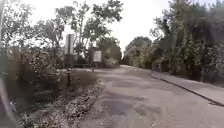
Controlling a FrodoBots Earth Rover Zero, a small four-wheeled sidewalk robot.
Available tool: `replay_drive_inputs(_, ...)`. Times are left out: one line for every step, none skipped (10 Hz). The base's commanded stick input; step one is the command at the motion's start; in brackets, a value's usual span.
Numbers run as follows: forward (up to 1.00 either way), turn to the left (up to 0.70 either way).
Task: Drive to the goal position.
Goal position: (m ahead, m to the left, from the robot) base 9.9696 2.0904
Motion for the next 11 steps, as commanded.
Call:
replay_drive_inputs(0.70, 0.00)
replay_drive_inputs(0.70, 0.00)
replay_drive_inputs(0.70, 0.00)
replay_drive_inputs(0.70, 0.00)
replay_drive_inputs(0.70, 0.00)
replay_drive_inputs(0.70, 0.00)
replay_drive_inputs(0.70, 0.00)
replay_drive_inputs(0.70, 0.00)
replay_drive_inputs(0.70, 0.00)
replay_drive_inputs(0.70, 0.00)
replay_drive_inputs(0.70, -0.02)
